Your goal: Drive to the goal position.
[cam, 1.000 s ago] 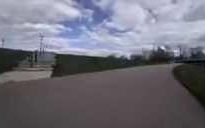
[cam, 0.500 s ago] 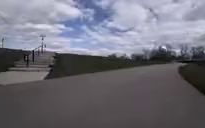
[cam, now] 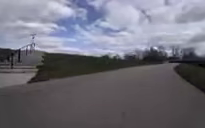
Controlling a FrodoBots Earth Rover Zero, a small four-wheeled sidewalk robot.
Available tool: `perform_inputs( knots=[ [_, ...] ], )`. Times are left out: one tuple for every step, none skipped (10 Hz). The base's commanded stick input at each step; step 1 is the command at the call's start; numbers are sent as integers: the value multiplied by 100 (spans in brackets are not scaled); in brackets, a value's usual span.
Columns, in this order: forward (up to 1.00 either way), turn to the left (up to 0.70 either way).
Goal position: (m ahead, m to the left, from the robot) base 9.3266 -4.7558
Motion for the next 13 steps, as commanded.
perform_inputs(
  knots=[
    [100, -40],
    [100, -40],
    [100, -37],
    [100, -24],
    [100, -4],
    [100, 0],
    [100, 0],
    [100, 0],
    [100, 0],
    [100, 0],
    [100, 0],
    [100, 0],
    [100, 0]
  ],
)
